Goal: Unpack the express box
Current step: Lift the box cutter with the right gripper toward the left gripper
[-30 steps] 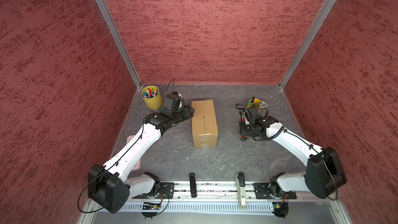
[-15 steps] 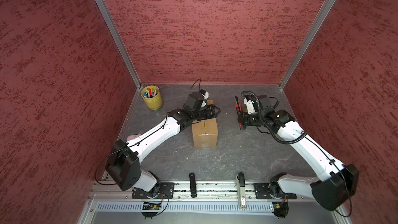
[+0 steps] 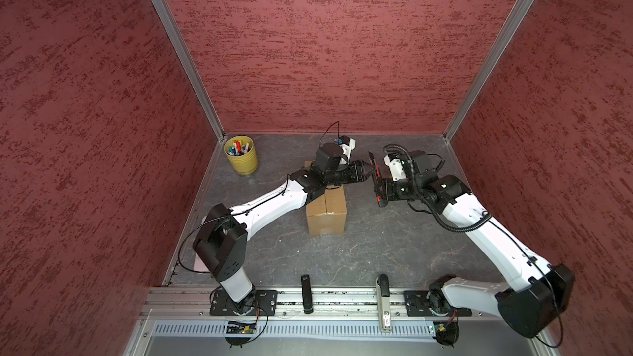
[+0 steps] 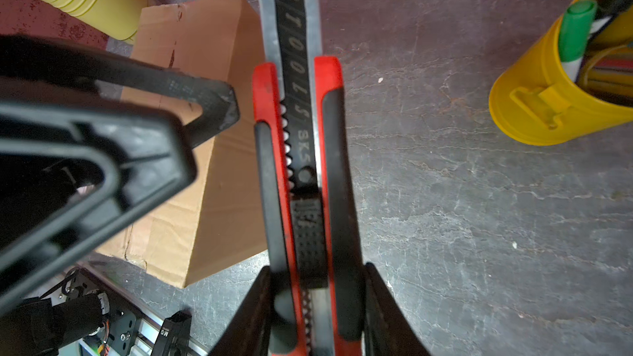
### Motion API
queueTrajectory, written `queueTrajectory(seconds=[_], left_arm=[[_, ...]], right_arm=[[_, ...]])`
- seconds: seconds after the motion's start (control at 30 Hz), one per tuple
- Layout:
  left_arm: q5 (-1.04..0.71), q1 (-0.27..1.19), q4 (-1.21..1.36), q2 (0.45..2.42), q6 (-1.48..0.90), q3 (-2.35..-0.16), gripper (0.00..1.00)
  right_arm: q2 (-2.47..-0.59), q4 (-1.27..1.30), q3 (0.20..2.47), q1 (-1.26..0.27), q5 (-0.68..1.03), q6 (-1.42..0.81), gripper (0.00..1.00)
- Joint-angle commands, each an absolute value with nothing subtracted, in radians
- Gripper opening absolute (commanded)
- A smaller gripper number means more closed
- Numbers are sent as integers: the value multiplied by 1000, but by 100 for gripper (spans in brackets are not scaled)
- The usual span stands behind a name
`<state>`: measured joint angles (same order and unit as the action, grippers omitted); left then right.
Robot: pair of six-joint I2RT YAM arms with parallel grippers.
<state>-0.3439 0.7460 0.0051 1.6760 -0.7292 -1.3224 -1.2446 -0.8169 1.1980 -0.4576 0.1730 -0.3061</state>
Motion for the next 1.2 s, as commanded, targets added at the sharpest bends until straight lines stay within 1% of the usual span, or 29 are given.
queueTrajectory(seconds=[0.0, 0.3, 0.37, 0.63, 0.7, 0.77, 0.83, 0.87, 0.97, 1.0, 1.17], left_arm=[[-375, 753, 64, 1710, -749, -1347, 55], [-397, 764, 88, 1771, -771, -1389, 46], [-400, 764, 94, 1779, -775, -1395, 41], [-400, 764, 122, 1784, -789, -1385, 14], [-402, 762, 143, 1783, -799, -1373, 8], [-406, 758, 161, 1783, -809, -1363, 5], [-414, 749, 184, 1783, -821, -1353, 3], [-419, 744, 201, 1784, -830, -1348, 1], [-433, 718, 268, 1784, -868, -1333, 0], [-437, 706, 294, 1786, -883, -1329, 0], [-440, 659, 408, 1777, -956, -1319, 0]], right_arm=[[-1244, -784, 1244, -472, 193, -300, 10], [-1253, -756, 1249, -489, 204, -304, 10], [-1255, -752, 1249, -492, 208, -305, 10], [-1254, -736, 1236, -495, 208, -311, 11], [-1248, -725, 1228, -495, 206, -318, 13], [-1241, -710, 1218, -495, 206, -330, 14], [-1228, -692, 1205, -495, 203, -348, 21], [-1220, -680, 1198, -495, 199, -360, 26], [-1179, -624, 1159, -495, 183, -417, 50], [-1159, -594, 1141, -495, 179, -445, 57], [-1065, -395, 1036, -495, 173, -600, 70]])
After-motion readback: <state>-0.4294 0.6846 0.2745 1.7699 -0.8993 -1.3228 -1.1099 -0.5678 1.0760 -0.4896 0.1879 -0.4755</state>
